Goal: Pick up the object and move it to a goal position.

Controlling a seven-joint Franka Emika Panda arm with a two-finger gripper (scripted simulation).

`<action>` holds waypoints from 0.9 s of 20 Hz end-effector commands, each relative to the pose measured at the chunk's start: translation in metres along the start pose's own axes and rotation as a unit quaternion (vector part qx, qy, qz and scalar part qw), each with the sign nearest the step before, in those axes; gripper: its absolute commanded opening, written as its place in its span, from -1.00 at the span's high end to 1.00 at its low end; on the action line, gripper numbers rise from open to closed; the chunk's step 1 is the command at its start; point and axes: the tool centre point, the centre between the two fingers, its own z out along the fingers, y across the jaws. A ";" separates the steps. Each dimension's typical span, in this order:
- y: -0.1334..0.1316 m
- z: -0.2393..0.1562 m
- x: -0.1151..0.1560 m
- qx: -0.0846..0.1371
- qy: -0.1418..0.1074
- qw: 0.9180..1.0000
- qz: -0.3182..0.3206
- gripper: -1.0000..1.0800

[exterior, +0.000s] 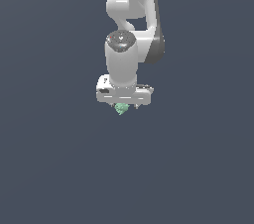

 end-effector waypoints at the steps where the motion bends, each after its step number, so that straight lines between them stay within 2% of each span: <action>1: 0.000 0.000 0.000 0.000 0.000 1.000 0.000 -0.92; 4: 0.007 -0.002 0.001 -0.002 0.002 1.000 0.002 -0.92; 10: 0.040 -0.011 0.005 -0.011 0.009 1.000 0.019 -0.92; 18: 0.039 -0.008 0.003 -0.011 0.009 1.000 0.011 -0.92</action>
